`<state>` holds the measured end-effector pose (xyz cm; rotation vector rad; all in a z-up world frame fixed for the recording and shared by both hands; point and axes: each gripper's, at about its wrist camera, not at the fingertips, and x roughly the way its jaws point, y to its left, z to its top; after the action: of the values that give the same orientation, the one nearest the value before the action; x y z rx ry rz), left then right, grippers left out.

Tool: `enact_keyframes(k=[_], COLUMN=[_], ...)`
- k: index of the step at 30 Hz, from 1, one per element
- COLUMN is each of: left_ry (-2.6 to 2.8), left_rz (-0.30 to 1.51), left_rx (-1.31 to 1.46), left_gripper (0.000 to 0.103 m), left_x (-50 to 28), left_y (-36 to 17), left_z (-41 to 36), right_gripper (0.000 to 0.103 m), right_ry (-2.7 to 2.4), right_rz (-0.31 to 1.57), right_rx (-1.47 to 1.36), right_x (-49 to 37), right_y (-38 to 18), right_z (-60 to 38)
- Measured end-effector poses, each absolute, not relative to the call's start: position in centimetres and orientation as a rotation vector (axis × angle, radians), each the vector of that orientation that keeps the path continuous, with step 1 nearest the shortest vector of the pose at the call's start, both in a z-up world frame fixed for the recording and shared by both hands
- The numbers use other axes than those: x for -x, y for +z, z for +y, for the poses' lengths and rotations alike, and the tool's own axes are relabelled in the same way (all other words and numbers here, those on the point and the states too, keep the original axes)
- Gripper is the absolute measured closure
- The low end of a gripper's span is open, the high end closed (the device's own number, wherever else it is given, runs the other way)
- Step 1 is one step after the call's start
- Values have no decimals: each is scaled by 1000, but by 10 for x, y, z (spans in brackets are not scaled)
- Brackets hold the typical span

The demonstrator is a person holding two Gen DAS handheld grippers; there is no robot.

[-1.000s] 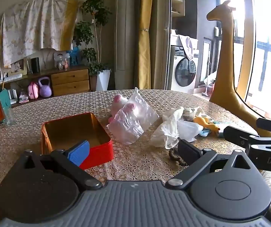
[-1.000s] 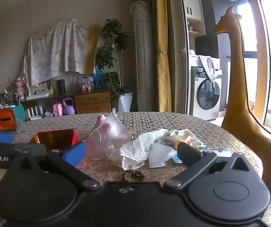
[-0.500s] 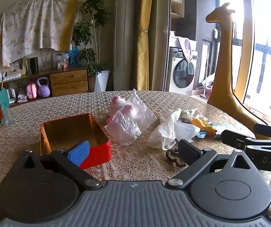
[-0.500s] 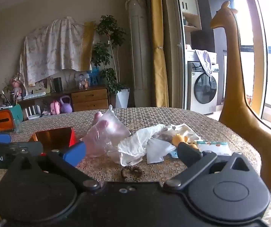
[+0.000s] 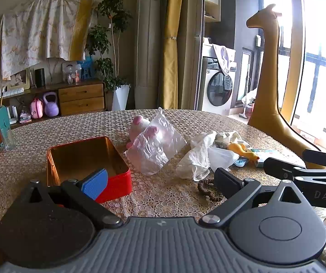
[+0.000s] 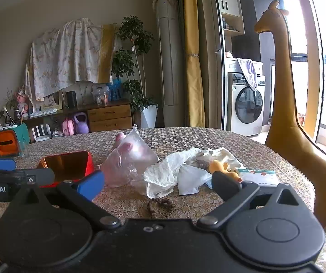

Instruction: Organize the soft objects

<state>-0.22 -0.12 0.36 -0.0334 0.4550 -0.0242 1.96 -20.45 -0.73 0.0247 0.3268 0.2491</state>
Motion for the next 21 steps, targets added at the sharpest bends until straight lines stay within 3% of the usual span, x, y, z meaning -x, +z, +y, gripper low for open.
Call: enact_keyframes(k=[21], left_ry=[-26], left_rz=[453], left_rx=[36], left_gripper=[2], left_x=[1], left_y=[2], left_z=[-3], right_gripper=[5], right_ry=[259], right_rz=[322], right_rx=[-17], right_x=[-19], right_y=[-8], right_z=[-203])
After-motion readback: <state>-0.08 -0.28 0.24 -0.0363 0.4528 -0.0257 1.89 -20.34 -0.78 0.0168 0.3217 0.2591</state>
